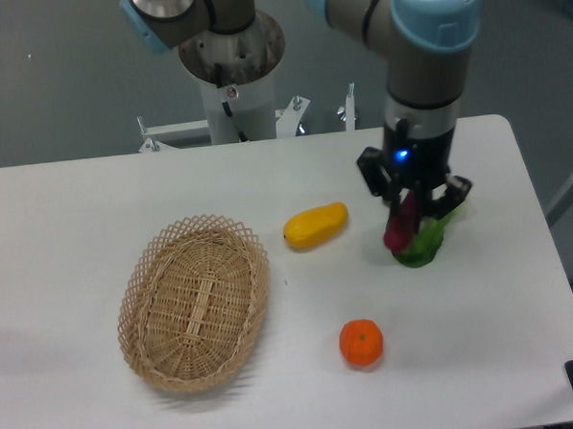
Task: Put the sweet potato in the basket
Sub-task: 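Carry the sweet potato over the wicker basket and lower it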
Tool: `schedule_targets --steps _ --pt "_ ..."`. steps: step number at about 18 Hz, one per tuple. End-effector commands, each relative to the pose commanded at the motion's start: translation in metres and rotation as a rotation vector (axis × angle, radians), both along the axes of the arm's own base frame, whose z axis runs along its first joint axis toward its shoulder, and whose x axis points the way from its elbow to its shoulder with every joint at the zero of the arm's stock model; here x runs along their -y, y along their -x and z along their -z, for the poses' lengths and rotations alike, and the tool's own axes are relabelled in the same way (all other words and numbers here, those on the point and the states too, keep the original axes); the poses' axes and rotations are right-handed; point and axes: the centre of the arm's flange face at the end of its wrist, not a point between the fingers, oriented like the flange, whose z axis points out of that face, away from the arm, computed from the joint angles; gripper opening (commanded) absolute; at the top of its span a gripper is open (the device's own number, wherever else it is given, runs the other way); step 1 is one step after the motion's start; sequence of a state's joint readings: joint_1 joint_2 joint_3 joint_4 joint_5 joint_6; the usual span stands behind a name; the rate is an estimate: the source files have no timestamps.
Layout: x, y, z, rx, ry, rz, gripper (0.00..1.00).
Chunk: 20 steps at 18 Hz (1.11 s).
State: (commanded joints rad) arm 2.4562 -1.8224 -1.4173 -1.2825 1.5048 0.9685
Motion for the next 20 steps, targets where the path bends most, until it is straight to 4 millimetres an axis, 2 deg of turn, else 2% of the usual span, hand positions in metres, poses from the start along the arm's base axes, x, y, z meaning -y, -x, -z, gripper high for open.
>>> schedule_targets --steps 4,5,6,8,10,11,14,16,20 --pt "-0.041 -0.059 0.027 0.028 -0.033 -0.114 0.16" --pt "-0.05 -0.078 0.04 0.042 -0.031 -0.13 0.16" --pt "-0.057 -0.098 0.054 0.056 -0.022 -0.134 0.16" --pt "-0.061 -0.125 0.084 0.06 -0.025 -0.145 0.16" --pt "-0.06 -0.15 0.126 0.06 0.0 -0.124 0.16" --pt "-0.061 -0.159 0.145 0.041 0.018 -0.107 0.16" --pt "-0.078 -0.188 0.179 -0.038 0.071 -0.055 0.16" --pt "-0.084 -0.192 0.2 -0.035 0.101 -0.039 0.16" --pt "-0.088 -0.207 0.219 -0.03 0.136 -0.004 0.17"
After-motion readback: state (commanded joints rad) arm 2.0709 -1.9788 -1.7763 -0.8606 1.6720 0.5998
